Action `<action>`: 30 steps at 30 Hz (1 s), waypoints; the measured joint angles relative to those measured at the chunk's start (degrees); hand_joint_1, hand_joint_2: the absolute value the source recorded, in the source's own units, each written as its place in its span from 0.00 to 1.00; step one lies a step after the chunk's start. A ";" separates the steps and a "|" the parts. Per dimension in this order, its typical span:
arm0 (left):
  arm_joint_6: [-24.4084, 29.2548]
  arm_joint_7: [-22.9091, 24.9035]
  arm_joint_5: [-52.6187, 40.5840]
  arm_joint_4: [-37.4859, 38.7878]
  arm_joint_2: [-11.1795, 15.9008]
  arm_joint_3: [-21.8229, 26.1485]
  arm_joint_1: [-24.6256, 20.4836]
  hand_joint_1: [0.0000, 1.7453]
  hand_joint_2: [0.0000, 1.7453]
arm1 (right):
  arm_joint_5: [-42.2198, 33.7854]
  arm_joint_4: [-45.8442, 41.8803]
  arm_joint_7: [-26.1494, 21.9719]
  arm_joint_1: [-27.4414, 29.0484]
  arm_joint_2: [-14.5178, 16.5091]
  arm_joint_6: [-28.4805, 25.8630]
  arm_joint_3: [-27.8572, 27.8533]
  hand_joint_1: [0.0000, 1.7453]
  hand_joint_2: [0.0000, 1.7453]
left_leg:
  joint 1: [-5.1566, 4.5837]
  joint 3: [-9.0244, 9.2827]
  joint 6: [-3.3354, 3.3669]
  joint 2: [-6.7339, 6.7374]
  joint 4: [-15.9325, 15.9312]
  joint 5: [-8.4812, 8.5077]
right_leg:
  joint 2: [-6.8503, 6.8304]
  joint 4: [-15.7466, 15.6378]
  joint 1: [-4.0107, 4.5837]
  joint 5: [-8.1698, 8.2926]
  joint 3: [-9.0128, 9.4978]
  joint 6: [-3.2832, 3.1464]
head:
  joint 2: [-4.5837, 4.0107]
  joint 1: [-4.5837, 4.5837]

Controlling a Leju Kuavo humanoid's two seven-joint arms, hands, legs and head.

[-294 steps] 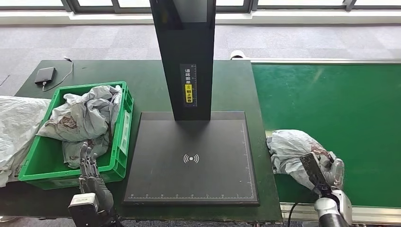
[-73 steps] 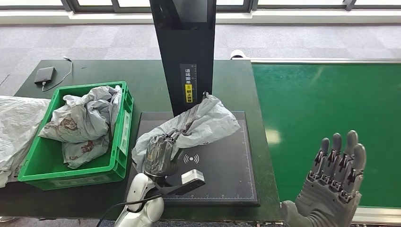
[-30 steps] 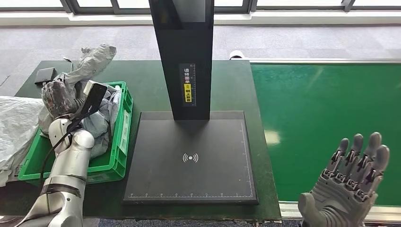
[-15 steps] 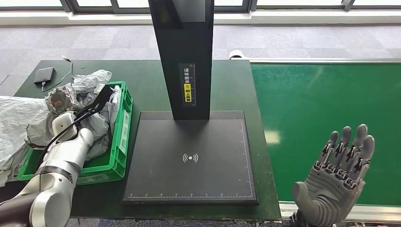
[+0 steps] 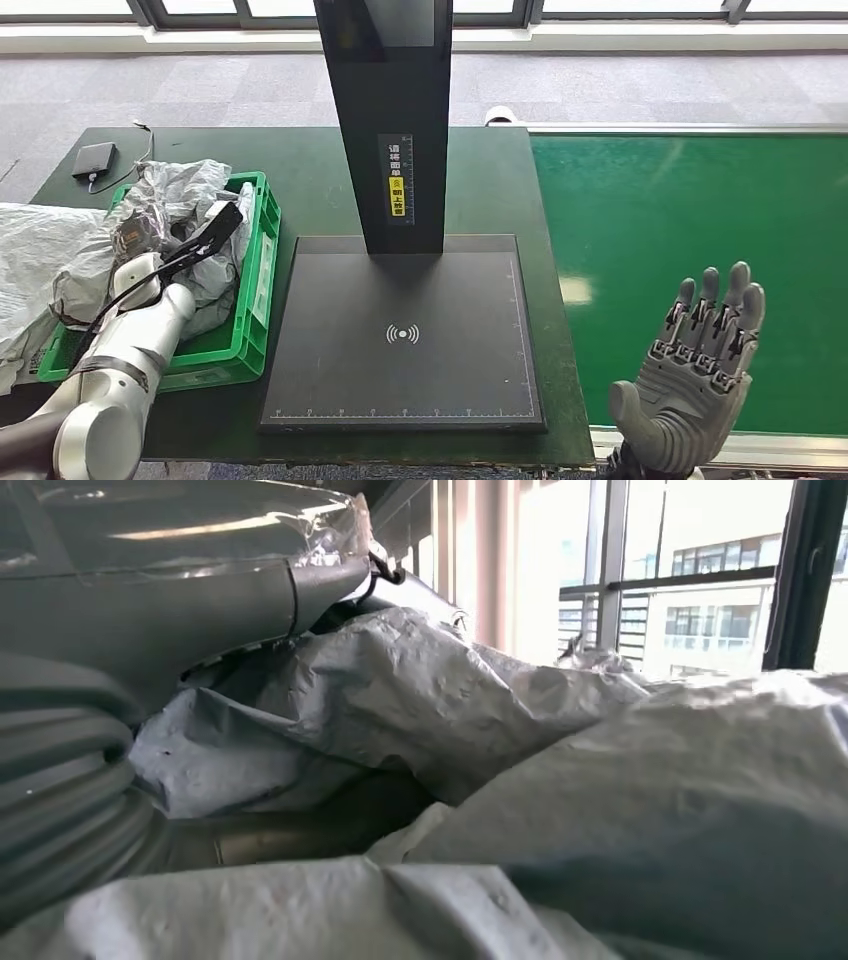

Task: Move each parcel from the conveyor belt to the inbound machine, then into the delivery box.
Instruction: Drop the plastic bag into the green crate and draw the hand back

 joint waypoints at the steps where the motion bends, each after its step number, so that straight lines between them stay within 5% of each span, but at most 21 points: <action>1: -0.71 -0.57 -0.06 0.14 -0.01 0.20 0.21 1.00 1.00 | -0.22 0.08 0.00 0.06 -0.20 0.08 -0.01 0.00 1.00 | 0.00 0.00 0.00 0.00 0.00 0.00 | 0.00 0.00 0.00 0.00 0.00 0.00 | 0.00 0.00; 7: -1.98 -1.42 -0.44 0.33 -0.06 0.38 0.56 1.00 1.00 | -0.55 0.23 0.01 0.12 -0.56 0.21 0.00 0.00 1.00 | 0.00 0.01 0.00 0.00 0.00 0.00 | 0.00 0.00 0.00 0.00 0.00 0.00 | 0.00 0.00; 11: -1.69 -6.81 2.74 -0.68 -1.33 2.38 2.38 0.00 0.00 | -0.20 0.46 -0.01 0.64 -1.35 1.02 0.01 0.00 1.00 | -0.01 0.01 0.00 -0.01 0.00 0.00 | -0.03 0.00 -0.01 0.00 0.02 0.00 | -0.01 0.00; 14: 0.03 -13.07 8.71 -4.91 -2.64 3.69 5.12 0.00 0.00 | -0.60 0.57 -0.01 1.20 -1.81 1.22 0.01 0.00 1.00 | -0.01 0.01 0.00 -0.01 0.00 0.00 | -0.03 0.00 -0.02 0.00 0.04 0.00 | -0.01 0.00; 21: -6.80 -25.66 30.44 -15.81 -5.81 4.99 10.65 0.00 0.00 | -1.67 2.27 0.00 1.08 -2.67 -0.83 0.11 0.00 1.00 | -0.24 0.46 0.09 -0.10 -0.21 -0.09 | -0.11 0.00 -0.43 -0.18 0.39 0.15 | -0.01 -0.01; 30: -4.21 -28.53 37.98 -17.90 -7.87 4.96 12.34 0.00 0.00 | -1.47 2.73 -0.01 1.36 -3.11 -1.34 0.11 0.00 1.00 | -0.59 1.21 0.40 -0.18 -0.49 -0.54 | -0.28 -0.01 -0.75 -0.80 1.54 0.33 | 0.00 0.00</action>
